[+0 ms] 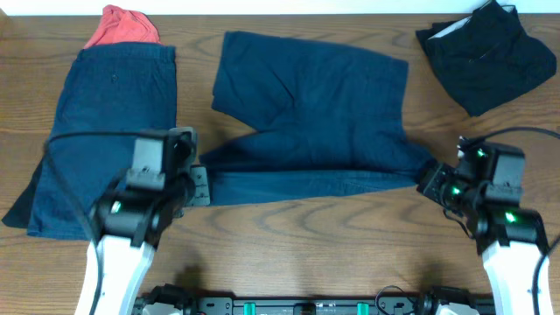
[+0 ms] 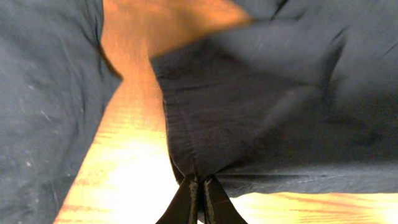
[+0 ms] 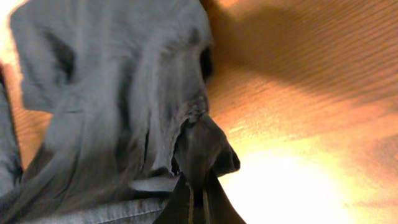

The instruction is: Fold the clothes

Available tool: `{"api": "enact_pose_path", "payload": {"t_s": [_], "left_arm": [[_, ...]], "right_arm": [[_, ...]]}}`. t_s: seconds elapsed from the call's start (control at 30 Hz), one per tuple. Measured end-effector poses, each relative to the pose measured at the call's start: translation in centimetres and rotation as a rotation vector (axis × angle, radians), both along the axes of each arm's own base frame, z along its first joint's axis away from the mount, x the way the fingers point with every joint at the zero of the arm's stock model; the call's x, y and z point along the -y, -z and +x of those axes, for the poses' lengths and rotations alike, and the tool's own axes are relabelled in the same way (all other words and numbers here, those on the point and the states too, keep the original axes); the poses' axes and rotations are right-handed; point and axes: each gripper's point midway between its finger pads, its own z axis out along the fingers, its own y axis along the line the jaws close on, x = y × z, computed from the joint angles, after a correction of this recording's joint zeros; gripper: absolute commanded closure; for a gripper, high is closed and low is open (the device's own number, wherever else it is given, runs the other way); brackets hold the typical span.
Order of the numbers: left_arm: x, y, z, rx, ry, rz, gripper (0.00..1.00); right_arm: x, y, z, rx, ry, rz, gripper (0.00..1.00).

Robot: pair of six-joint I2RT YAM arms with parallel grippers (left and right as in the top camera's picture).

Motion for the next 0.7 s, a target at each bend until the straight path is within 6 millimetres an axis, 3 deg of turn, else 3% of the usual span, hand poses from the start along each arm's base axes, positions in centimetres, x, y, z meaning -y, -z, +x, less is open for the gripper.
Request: {"api": "enact_pose_path", "payload": {"t_s": [0.27, 0.43, 0.57, 0.7], "left_arm": [[-0.3, -4.8, -2.1, 0.212, -0.01, -0.049, 0.94], [0.0, -7.3, -1.8, 0.33, -0.012, -0.086, 0.94], [0.7, -9.1, 0.8, 0.424, -0.002, -0.113, 0.94], [1.3, -9.2, 3.7, 0.447, 0.003, -0.121, 0.94]], "right_arm": [[0.0, -5.6, -3.2, 0.015, -0.016, -0.04, 0.99], [0.7, -8.7, -2.7, 0.093, -0.007, -0.095, 0.99], [1.4, -8.5, -1.6, 0.092, 0.009, -0.125, 0.99], [1.9, -6.9, 0.0, 0.027, 0.012, -0.129, 0.99]]}}
